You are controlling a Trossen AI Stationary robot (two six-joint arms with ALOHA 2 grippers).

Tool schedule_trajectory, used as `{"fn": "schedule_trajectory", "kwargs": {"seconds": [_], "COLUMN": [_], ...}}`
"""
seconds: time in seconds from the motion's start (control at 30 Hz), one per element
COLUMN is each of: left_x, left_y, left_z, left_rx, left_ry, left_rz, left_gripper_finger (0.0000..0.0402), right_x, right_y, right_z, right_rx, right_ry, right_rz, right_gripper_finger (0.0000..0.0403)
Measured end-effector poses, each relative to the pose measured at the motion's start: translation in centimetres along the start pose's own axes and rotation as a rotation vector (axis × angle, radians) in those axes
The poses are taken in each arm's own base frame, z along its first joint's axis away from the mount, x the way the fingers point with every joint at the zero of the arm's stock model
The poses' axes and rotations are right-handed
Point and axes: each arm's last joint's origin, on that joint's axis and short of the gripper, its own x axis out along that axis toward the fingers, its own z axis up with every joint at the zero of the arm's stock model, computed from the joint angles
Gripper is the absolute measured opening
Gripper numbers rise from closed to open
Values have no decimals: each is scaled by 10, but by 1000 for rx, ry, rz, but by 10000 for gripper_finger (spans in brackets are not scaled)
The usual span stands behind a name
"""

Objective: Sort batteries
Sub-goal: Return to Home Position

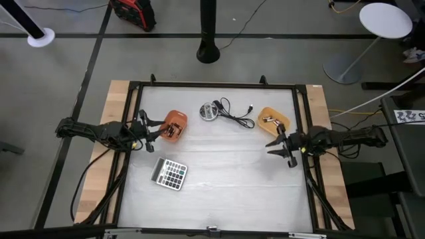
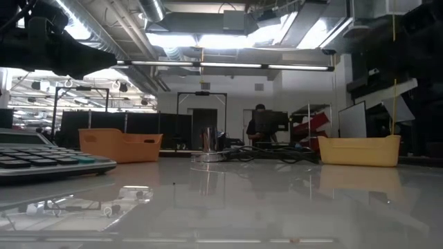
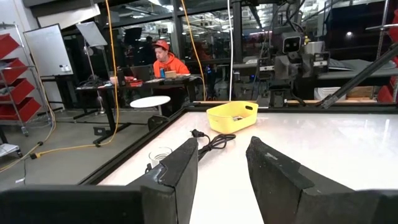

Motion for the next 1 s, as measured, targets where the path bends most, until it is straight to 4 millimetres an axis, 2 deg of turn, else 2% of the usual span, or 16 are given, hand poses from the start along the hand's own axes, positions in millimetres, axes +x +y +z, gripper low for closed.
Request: {"fn": "schedule_trajectory", "kwargs": {"seconds": [0.13,0.37,1.0], "left_x": [0,0,0], "left_y": [0,0,0], "left_z": [0,0,0], "left_rx": [0,0,0], "left_ry": [0,0,0], "left_rz": [0,0,0], "left_gripper_finger": [130,130,130], "right_x": [0,-1,-2], "right_y": [-1,-4,-3], "right_z": [-9,-11,-10], "right_rx": [-39,-39,-40], "right_ry": [90,109,102], "right_rz": [-23,-129,-116], "right_gripper_finger": [120,120,120]}}
